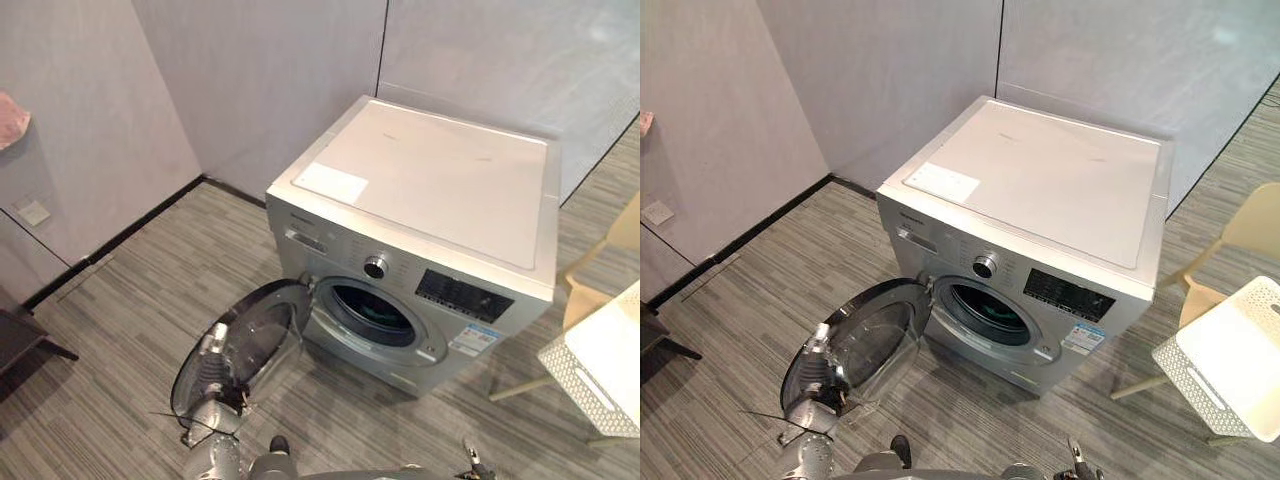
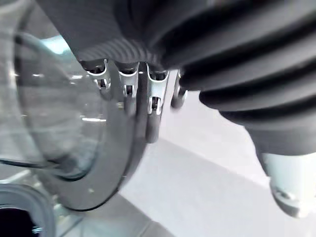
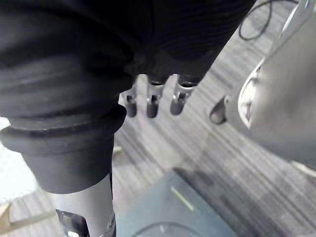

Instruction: Pick up the laundry basket with both hands and put the clothes into the washing machine.

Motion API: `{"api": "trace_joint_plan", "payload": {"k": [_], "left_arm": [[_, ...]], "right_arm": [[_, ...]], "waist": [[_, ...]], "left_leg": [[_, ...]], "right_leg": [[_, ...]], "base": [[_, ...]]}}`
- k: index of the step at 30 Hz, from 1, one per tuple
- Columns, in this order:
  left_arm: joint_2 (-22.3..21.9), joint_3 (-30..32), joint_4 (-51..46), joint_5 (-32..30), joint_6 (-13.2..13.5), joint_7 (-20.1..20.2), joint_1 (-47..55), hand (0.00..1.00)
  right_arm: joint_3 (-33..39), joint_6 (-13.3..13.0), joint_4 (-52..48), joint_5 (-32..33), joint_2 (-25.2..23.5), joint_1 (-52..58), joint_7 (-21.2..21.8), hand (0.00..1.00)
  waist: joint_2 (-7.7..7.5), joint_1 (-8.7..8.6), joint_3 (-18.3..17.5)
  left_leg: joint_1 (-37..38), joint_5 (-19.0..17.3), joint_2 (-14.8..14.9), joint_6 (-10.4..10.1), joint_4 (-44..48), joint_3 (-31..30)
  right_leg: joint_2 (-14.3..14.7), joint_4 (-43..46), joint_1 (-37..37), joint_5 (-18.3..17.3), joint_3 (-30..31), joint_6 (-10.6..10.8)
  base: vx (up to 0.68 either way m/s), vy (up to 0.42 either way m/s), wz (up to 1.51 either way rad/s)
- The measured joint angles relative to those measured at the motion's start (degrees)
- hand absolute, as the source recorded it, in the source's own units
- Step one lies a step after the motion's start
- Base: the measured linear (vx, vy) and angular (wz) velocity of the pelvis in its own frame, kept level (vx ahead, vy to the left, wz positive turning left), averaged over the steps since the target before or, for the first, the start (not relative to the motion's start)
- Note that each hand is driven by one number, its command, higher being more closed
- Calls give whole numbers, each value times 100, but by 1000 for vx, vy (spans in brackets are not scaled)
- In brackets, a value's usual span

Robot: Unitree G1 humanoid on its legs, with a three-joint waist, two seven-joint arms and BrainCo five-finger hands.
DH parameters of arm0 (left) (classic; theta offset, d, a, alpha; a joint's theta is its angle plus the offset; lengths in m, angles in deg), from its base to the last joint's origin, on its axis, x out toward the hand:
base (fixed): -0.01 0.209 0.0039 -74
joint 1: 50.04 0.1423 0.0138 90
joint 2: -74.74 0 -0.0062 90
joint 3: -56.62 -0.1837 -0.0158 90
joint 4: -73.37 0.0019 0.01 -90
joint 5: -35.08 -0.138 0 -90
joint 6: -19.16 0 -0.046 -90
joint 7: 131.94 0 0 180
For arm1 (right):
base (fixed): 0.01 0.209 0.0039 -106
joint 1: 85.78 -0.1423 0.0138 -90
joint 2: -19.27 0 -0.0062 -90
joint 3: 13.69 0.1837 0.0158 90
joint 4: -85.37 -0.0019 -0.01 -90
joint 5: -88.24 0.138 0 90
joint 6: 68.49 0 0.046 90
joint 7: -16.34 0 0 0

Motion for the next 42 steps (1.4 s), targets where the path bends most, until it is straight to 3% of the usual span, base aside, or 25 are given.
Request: {"api": "trace_joint_plan", "payload": {"k": [3, 4, 8, 10, 11, 12, 13, 15, 17, 18, 19, 20, 21, 23, 26, 29, 33, 34, 37, 40, 42], "left_arm": [[-102, 509, -818, 132, 136, -223, 62, 0], [-107, 773, -1199, 168, 314, -302, 71, 0], [-121, 930, -1909, 240, 457, -488, 182, 0], [-121, 939, -2110, 239, 477, -510, 206, 0], [-123, 940, -2238, 229, 483, -509, 197, 0], [-124, 990, -2427, 224, 490, -521, 193, 0], [-126, 1027, -2514, 222, 492, -525, 192, 0], [-128, 997, -2665, 152, 552, -571, 165, 0], [-123, 895, -2668, 114, 560, -628, 154, 0], [-116, 761, -2660, 105, 556, -626, 141, 0], [-114, 700, -2652, 99, 560, -624, 132, 0], [-110, 677, -2582, 97, 573, -622, 91, 0], [-93, 672, -2367, 98, 577, -627, -88, 0], [-16, 670, -1966, 99, 534, -632, -238, 0], [163, 686, -1844, 16, 488, -630, -125, 0], [289, 654, -1722, -114, 495, -582, -77, 0], [456, 653, -699, -107, 435, -464, -166, 0], [603, 659, -373, -107, 413, -458, -274, 0], [1121, 687, 356, -106, 334, -381, -718, 0], [1983, 689, 1395, -101, 265, -352, -1768, 0], [2613, 666, 2493, -75, 194, -343, -2689, 0]], "right_arm": [[-111, -1, -9, -55, 10, -156, -3, 0], [-167, 2, -18, -63, 26, -235, -2, 0], [-334, 19, -48, -275, 163, -345, 2, 0], [-332, 35, -34, -285, 198, -363, 0, 0], [-314, 57, -30, -343, 185, -415, 1, 0], [-281, 82, -16, -498, 145, -502, -1, 0], [-281, 95, -32, -506, 146, -545, -9, 0], [-278, 142, -73, -505, 185, -452, -12, 0], [-252, 128, -211, -499, 225, -300, -14, 0], [-116, 131, -205, -493, 267, -174, -9, 0], [28, 137, -107, -494, 301, -138, -14, 0], [158, 151, 103, -495, 339, -143, -18, 0], [222, 185, 334, -487, 307, -147, -18, 0], [275, 251, 589, -491, 281, -189, -15, 0], [293, 294, 852, -536, 238, -197, 11, 0], [329, 334, 863, -814, 387, -204, 23, 0], [334, 442, 853, -949, 657, -202, 124, 0], [331, 481, 848, -953, 712, -203, 140, 0], [295, 482, 810, -1010, 707, -193, 235, 0], [164, 480, 682, -1077, 663, -433, 258, 0], [56, 455, 519, -996, 603, -574, 263, 0]], "waist": [[101, 147, 37], [199, 164, 43], [436, 154, 65], [433, 178, 81], [288, 135, 83], [296, 213, 169], [336, 230, 185], [336, 174, 181], [357, 99, 158], [441, 62, 64], [494, -17, -2], [562, -96, -144], [450, -164, -143], [266, -108, -70], [122, -104, -106], [275, -114, -174], [620, -172, -189], [639, -184, -184], [506, -174, -172], [206, -179, 25], [-181, -202, 274]], "left_leg": [[37, -120, 125, -27, 344, -103], [38, -178, 191, 1, 421, -162], [-79, -155, 124, 22, 427, -446], [-305, 121, -63, 206, 581, -495], [-483, 505, -222, 377, 462, -515], [-635, 323, -142, 589, 871, -355], [-741, 89, -4, 625, 1304, -254], [-615, -207, 448, 540, 2106, -48], [-286, -198, 753, 525, 1993, 31], [-121, -210, 793, 317, 1632, -85], [-54, -444, 651, -69, 1244, -154], [23, -587, 508, -270, 847, -212], [50, -633, 313, -323, 386, -313], [98, -604, 49, -281, 267, -357], [370, -609, -78, -268, 165, -260], [469, -382, -78, -248, -275, -121], [490, -10, -27, -256, -902, 48], [450, 36, 11, -270, -973, 86], [209, 110, 108, -316, -1106, 195], [-438, 384, 183, -279, -1166, 254], [-749, 521, 204, -253, -1244, 389]], "right_leg": [[113, -211, 312, 16, -73, -34], [198, -268, 398, -17, -129, -74], [136, -21, 450, -298, -509, -100], [-37, 162, 428, -396, -718, -113], [-247, 227, 311, -385, -850, -187], [-329, 238, 255, -269, -923, -197], [-328, 250, 268, -220, -956, -168], [-470, 232, 486, -147, -1130, -105], [-583, 93, 643, -32, -1253, 69], [-620, -25, 666, 92, -1338, 238], [-613, -146, 668, 189, -1424, 336], [-621, -327, 674, 283, -1525, 350], [-645, -532, 663, 375, -1574, 359], [-758, -709, 712, 618, -1471, 244], [-786, -843, 934, 663, -1331, 306], [-741, -924, 746, 715, -1171, 430], [-585, -1124, 422, 889, -1004, 481], [-525, -1197, 343, 933, -966, 474], [-417, -1227, -37, 984, -846, 416], [-335, -1227, -739, 1167, -736, 316], [-311, -1240, -1163, 1288, -619, 241]], "base": [[14, -61, 9], [-27, -37, 11], [-43, -37, 54], [-60, -11, 68], [-83, 16, 56], [-61, 29, 39], [-10, 71, 11], [20, 114, 27], [41, 205, 37], [67, 286, 52], [83, 336, 71], [87, 346, 92], [72, 313, 88], [37, 246, 36], [32, 97, -7], [-53, -28, -21], [-71, -45, -21], [-64, -59, -27], [-66, -49, -21], [-55, -37, -17], [-32, -16, -25]]}}
